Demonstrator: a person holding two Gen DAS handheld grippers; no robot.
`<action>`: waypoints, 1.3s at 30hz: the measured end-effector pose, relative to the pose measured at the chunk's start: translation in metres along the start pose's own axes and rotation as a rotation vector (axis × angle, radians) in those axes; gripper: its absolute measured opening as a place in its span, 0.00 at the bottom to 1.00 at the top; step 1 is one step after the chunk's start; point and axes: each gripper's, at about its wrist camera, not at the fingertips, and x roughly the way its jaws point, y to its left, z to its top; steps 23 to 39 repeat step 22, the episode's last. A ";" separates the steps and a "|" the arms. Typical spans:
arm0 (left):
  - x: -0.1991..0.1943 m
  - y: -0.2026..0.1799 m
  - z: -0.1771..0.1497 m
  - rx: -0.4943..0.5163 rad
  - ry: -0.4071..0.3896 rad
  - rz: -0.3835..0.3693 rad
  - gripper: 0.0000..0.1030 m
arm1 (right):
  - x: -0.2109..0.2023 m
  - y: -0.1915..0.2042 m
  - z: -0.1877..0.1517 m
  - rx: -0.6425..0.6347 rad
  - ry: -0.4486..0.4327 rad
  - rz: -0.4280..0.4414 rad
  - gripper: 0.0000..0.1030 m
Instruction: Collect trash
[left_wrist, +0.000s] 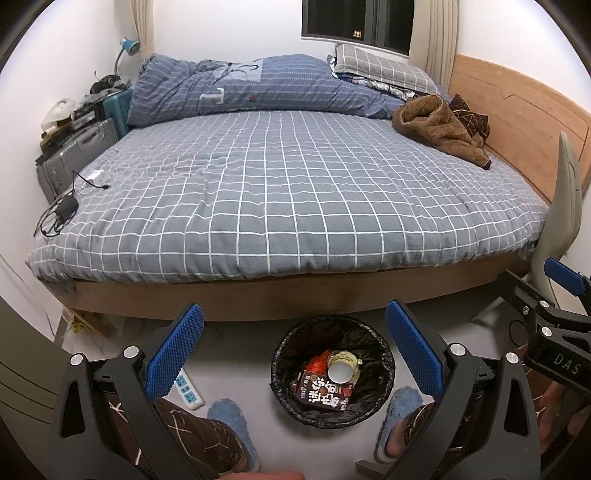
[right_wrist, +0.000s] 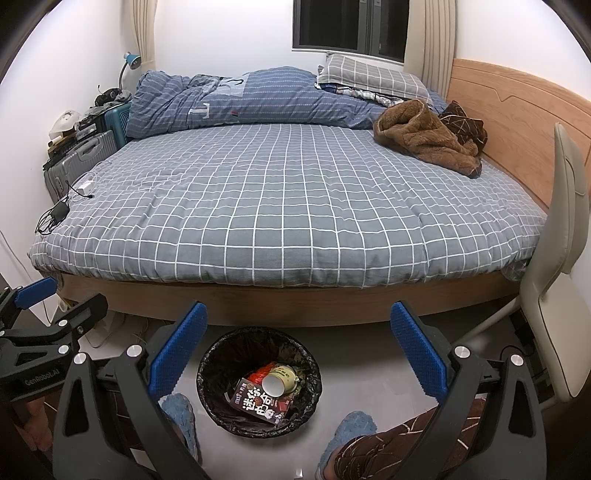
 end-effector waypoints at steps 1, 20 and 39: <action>0.001 0.000 0.000 0.000 0.004 -0.002 0.94 | 0.001 0.000 0.000 -0.001 0.000 0.000 0.93; 0.002 -0.001 0.002 0.021 0.013 -0.012 0.94 | 0.002 0.002 0.001 0.005 -0.001 0.008 0.93; 0.003 -0.002 0.002 0.015 0.014 -0.008 0.94 | 0.003 0.003 0.001 0.007 -0.002 0.009 0.93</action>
